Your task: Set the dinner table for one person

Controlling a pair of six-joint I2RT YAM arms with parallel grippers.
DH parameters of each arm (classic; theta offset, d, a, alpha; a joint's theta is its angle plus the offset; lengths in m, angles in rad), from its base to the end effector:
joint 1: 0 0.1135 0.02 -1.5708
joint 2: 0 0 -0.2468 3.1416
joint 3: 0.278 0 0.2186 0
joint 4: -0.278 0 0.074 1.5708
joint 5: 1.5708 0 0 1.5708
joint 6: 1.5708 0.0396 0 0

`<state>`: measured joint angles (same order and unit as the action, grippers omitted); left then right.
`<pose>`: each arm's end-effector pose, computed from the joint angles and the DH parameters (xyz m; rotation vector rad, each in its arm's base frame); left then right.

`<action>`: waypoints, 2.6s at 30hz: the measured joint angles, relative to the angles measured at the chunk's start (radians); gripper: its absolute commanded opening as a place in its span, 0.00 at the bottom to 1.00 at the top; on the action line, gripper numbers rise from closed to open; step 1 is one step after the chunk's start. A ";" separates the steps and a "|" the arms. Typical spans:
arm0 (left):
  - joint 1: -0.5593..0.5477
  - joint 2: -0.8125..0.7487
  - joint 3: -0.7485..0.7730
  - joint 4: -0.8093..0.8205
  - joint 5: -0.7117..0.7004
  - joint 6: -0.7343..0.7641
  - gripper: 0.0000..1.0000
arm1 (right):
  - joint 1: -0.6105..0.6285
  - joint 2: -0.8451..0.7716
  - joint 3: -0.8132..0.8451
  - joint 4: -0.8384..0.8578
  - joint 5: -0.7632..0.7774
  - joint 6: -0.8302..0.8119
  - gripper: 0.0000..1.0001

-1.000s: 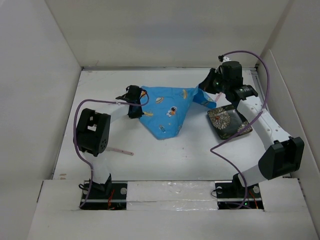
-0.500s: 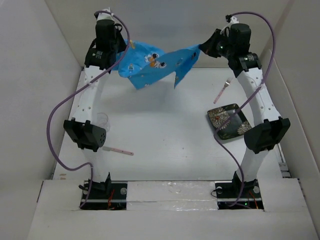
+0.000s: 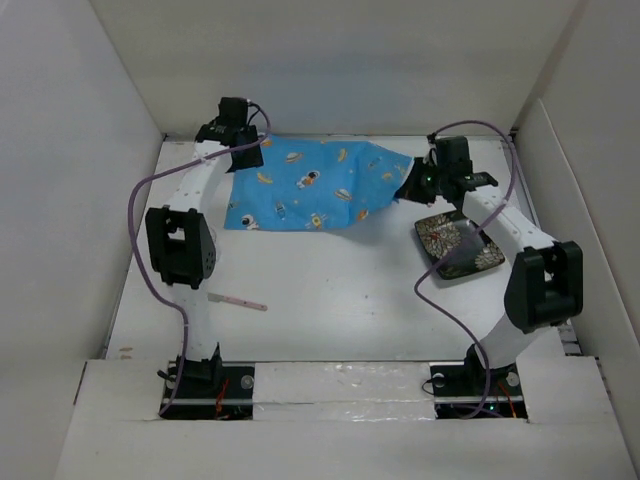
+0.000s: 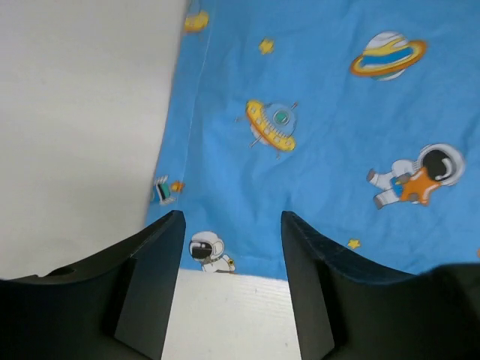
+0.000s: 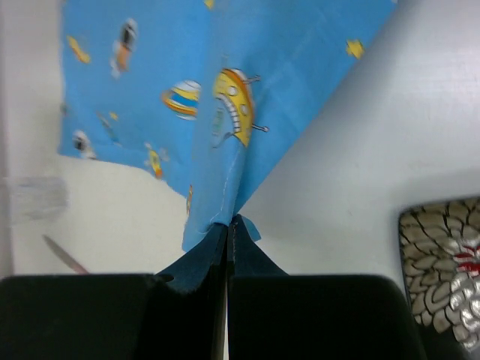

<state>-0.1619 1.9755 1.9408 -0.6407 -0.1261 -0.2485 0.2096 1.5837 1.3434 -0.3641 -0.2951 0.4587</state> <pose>0.4131 -0.0624 0.3222 -0.1648 2.2350 -0.0807 0.3240 0.0807 0.3049 0.1042 2.2290 0.6952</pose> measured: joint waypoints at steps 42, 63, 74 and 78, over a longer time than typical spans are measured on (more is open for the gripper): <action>-0.066 -0.002 -0.592 0.311 -0.117 -0.161 0.60 | 0.046 0.077 -0.134 -0.036 0.125 -0.041 0.00; -0.070 -0.134 -0.772 0.332 -0.132 -0.103 0.00 | 0.018 -0.025 -0.241 -0.024 0.119 -0.071 0.00; -0.070 -0.364 -0.969 0.200 -0.040 -0.107 0.00 | 0.019 -0.126 -0.425 -0.065 0.135 -0.063 0.00; -0.070 -0.369 -0.969 0.187 -0.002 -0.103 0.00 | 0.019 -0.126 -0.463 -0.109 0.164 -0.063 0.00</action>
<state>-0.2321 1.6070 0.9722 -0.4541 -0.1280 -0.3511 0.2287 1.4582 0.8806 -0.4728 -0.1314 0.3958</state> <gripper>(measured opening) 0.006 0.013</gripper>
